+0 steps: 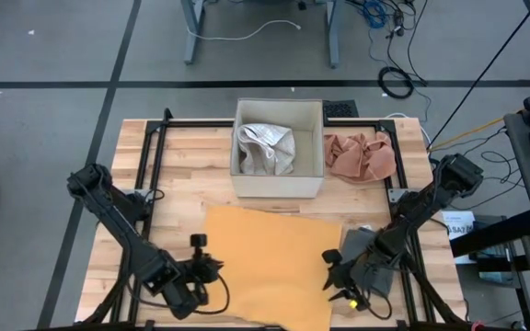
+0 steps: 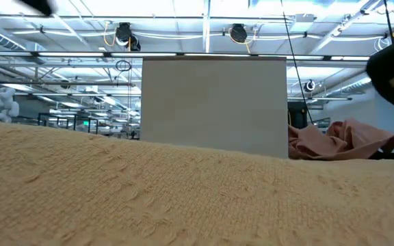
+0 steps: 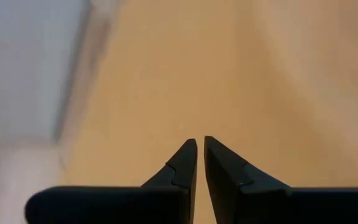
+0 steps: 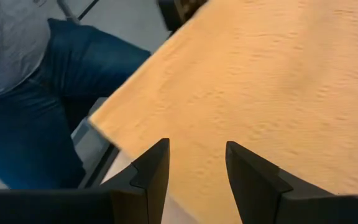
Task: Fold towel
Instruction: Fold the yellow towel
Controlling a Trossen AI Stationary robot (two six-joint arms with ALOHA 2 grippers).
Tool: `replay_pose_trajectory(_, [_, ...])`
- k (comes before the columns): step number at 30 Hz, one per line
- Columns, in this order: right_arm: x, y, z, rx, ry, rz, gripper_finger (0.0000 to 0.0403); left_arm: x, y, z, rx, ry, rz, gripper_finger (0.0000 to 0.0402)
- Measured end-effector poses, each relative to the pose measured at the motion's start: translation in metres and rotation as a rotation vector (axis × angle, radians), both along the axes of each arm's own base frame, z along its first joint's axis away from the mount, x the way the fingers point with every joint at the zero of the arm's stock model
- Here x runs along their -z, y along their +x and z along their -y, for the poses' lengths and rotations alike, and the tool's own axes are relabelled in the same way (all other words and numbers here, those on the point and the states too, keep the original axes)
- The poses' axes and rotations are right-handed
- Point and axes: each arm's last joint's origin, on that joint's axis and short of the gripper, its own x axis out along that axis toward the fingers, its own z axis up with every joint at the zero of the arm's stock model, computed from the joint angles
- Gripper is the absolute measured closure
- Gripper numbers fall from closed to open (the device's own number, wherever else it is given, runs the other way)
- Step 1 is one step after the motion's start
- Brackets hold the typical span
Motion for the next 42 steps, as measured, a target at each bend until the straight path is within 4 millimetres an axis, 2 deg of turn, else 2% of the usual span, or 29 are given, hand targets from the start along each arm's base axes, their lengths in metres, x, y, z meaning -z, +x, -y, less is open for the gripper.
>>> replay_pose_trajectory(4, [0.0, 0.007, 0.007, 0.039, 0.002, 0.004, 0.0259, -0.006, 0.019, -0.006, 0.007, 0.066, 0.115, 0.0364])
replay_pose_trajectory(10, [-0.001, 0.013, 0.014, 0.048, -0.023, 0.026, 0.0259, -0.007, 0.042, -0.018, 0.009, 0.105, 0.16, 0.0364])
replay_pose_trajectory(15, [-0.001, 0.016, 0.017, 0.063, -0.088, 0.076, 0.0259, 0.009, 0.06, -0.028, -0.03, 0.145, 0.126, 0.0364])
replay_pose_trajectory(23, [-0.001, 0.025, 0.029, 0.082, -0.179, 0.134, 0.0259, 0.049, 0.089, -0.04, -0.097, 0.195, 0.057, 0.0364])
replay_pose_trajectory(29, [-0.015, 0.042, 0.036, 0.065, -0.245, 0.223, 0.0259, 0.067, 0.108, -0.045, -0.114, 0.188, 0.08, 0.0364])
replay_pose_trajectory(34, [-0.033, 0.055, 0.035, 0.016, -0.31, 0.332, 0.0259, 0.066, 0.12, -0.044, -0.058, 0.142, 0.127, 0.0364])
replay_pose_trajectory(42, [-0.053, 0.066, 0.029, -0.022, -0.387, 0.414, 0.0259, 0.055, 0.131, -0.033, 0.099, 0.084, 0.236, 0.0364])
